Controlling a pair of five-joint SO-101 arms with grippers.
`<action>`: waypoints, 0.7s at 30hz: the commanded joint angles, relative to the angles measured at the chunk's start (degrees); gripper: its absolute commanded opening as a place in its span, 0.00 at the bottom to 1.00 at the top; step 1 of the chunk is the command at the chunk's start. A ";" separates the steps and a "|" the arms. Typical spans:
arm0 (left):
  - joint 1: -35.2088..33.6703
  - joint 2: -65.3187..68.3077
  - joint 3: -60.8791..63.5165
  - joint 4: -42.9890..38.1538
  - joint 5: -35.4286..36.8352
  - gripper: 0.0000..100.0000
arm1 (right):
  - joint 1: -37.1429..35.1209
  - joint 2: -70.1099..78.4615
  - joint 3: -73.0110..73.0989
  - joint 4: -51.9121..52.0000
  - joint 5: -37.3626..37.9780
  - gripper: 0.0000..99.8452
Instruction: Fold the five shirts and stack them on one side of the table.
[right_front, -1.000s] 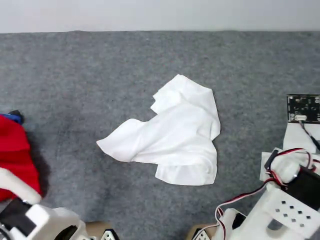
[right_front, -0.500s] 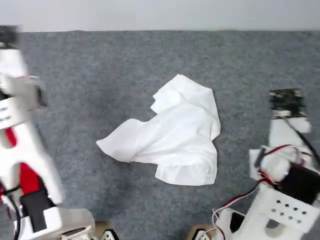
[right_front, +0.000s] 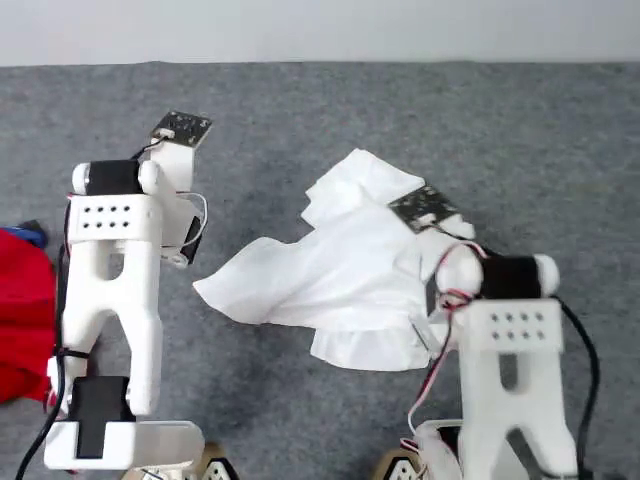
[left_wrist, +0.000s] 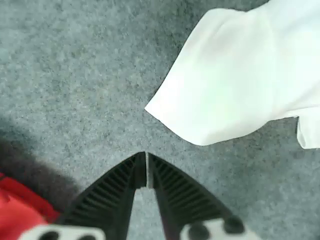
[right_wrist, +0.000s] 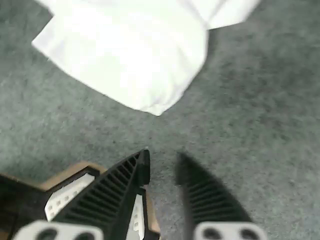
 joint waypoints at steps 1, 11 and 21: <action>0.35 -1.93 1.45 -2.37 -0.18 0.15 | -2.95 4.09 -0.53 -3.91 -0.97 0.24; -6.42 -2.20 6.90 -7.91 -0.09 0.20 | -18.95 10.59 -0.53 -14.73 -1.05 0.24; -19.25 -2.02 9.27 -8.97 -0.18 0.20 | -24.13 20.44 -0.53 -24.92 -0.97 0.24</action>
